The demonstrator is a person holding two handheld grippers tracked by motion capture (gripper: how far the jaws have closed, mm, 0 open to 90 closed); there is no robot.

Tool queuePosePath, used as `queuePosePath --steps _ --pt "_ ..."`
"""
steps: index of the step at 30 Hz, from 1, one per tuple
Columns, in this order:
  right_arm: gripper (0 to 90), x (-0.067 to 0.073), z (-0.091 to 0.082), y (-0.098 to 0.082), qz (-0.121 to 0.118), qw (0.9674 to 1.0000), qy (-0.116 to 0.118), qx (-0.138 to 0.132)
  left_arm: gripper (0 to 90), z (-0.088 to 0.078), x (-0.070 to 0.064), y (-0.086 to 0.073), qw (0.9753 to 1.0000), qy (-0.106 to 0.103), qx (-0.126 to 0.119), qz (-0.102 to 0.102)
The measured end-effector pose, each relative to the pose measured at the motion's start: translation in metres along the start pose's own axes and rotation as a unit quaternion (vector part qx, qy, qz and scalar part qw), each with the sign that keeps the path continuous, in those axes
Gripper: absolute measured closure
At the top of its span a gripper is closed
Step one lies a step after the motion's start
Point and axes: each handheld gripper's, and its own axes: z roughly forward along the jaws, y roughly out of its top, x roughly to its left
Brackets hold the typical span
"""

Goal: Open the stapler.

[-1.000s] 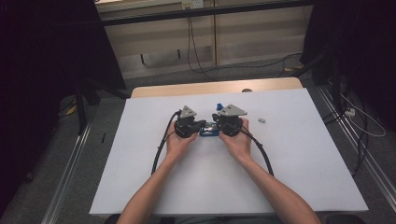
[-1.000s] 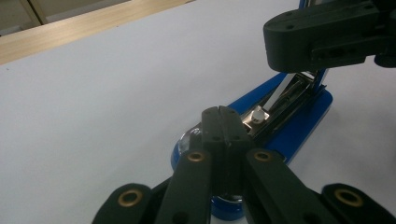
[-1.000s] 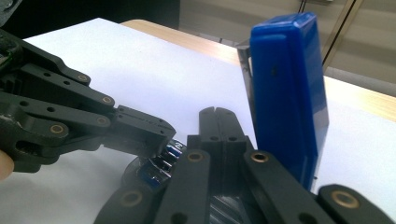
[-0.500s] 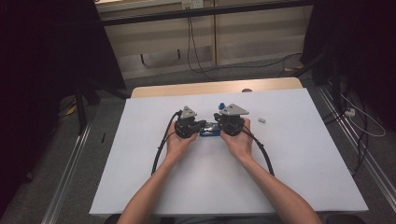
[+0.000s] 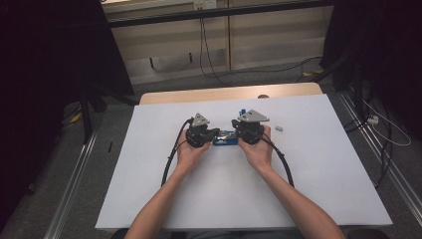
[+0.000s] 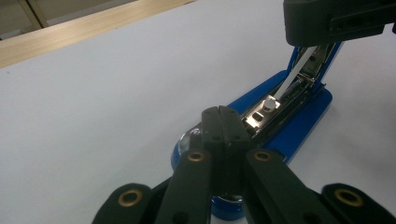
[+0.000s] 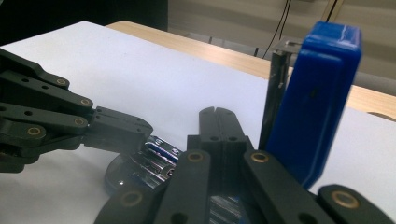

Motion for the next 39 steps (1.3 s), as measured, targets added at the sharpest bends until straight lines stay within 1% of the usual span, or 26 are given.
queuePosePath --steps 8,11,12,13,14,15,19,21,25,27,31,34,37,39 --pt "90.0 -0.005 -0.003 -0.001 -0.003 1.0000 -0.009 0.001 90.0 0.000 0.000 0.000 1.0000 -0.001 -0.001 0.001" --pt "90.0 -0.011 -0.005 -0.003 0.001 0.9999 -0.016 0.000 90.0 0.000 0.000 0.000 1.0000 -0.001 -0.001 0.000" --pt "90.0 -0.012 -0.006 -0.004 0.005 0.9999 -0.016 0.001 90.0 0.000 0.001 0.000 1.0000 -0.002 -0.001 0.000" --pt "90.0 -0.014 -0.007 -0.005 0.001 0.9998 -0.018 0.000 90.0 0.000 0.001 0.000 1.0000 -0.002 -0.001 0.000" --pt "90.0 -0.015 -0.008 -0.006 0.005 0.9998 -0.017 0.000 90.0 0.000 0.000 0.000 1.0000 -0.002 -0.001 0.000" --pt "90.0 -0.016 -0.008 -0.006 0.002 0.9998 -0.018 0.000 90.0 0.000 0.000 0.000 1.0000 -0.002 -0.001 0.000" --pt "90.0 -0.018 -0.010 -0.008 0.003 0.9998 -0.020 0.000 90.0 0.000 0.000 -0.001 1.0000 -0.001 0.000 0.002" --pt "90.0 -0.019 -0.010 -0.009 0.002 0.9998 -0.022 -0.001 90.0 0.000 0.001 -0.001 1.0000 -0.003 -0.003 0.000" --pt "90.0 -0.024 -0.012 -0.012 0.007 0.9996 -0.028 0.003 90.0 0.000 0.001 -0.001 1.0000 -0.002 -0.004 0.000" --pt "90.0 -0.027 -0.013 -0.013 0.014 0.9995 -0.027 0.003 90.0 0.000 0.001 -0.001 1.0000 -0.003 -0.005 -0.003" --pt "90.0 -0.029 -0.015 -0.013 0.008 0.9997 -0.024 -0.003 90.0 0.000 0.000 -0.001 1.0000 -0.003 -0.006 -0.003" --pt "90.0 -0.030 -0.016 -0.013 0.010 0.9997 -0.024 -0.004 90.0 0.000 0.000 -0.002 1.0000 -0.002 -0.006 -0.004" --pt "90.0 -0.032 -0.017 -0.013 0.009 0.9996 -0.025 0.001 90.0 -0.001 0.001 -0.002 1.0000 -0.002 -0.006 -0.005" --pt "90.0 -0.034 -0.018 -0.014 0.005 0.9995 -0.030 0.006 90.0 -0.001 0.001 -0.002 1.0000 -0.003 -0.006 -0.006"
